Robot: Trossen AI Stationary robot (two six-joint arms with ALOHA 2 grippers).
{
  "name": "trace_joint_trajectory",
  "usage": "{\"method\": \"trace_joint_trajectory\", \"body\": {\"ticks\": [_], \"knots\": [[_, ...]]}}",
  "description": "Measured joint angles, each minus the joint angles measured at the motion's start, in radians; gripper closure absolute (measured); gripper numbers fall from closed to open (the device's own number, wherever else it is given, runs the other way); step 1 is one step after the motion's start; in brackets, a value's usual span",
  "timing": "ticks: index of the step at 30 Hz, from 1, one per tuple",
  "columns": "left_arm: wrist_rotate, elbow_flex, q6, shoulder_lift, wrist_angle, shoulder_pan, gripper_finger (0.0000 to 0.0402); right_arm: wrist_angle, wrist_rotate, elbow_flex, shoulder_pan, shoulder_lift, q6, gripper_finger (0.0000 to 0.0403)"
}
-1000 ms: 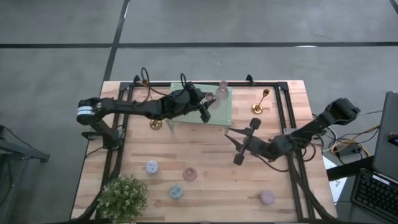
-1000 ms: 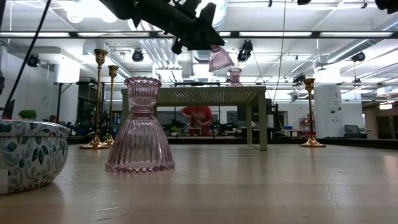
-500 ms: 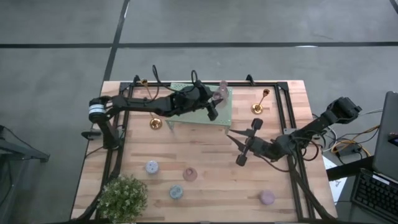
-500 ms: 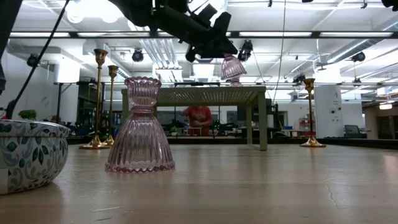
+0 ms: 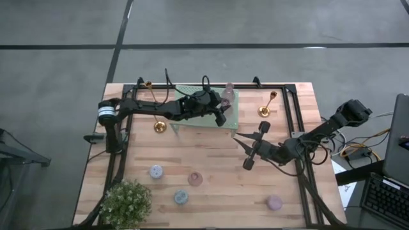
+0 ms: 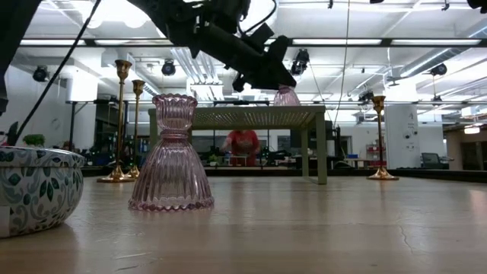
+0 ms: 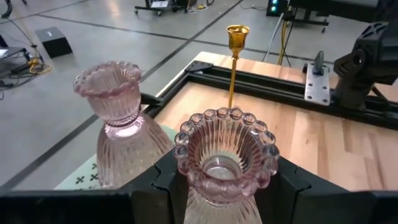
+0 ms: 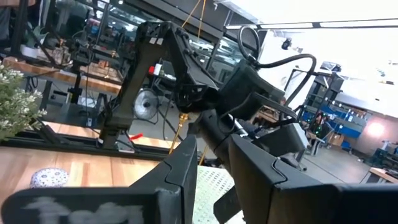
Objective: Pick & Place candle stick holders
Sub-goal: Put the top glass candle holder on the shelf aligned with the other glass candle holder
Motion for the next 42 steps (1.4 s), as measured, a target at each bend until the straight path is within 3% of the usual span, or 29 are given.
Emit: {"method": "trace_joint_trajectory", "body": {"ticks": [42], "knots": [[0.046, -0.003, 0.058, 0.001, 0.025, -0.001, 0.0243, -0.009, -0.001, 0.0, 0.0, -0.004, 0.0, 0.0334]]}}
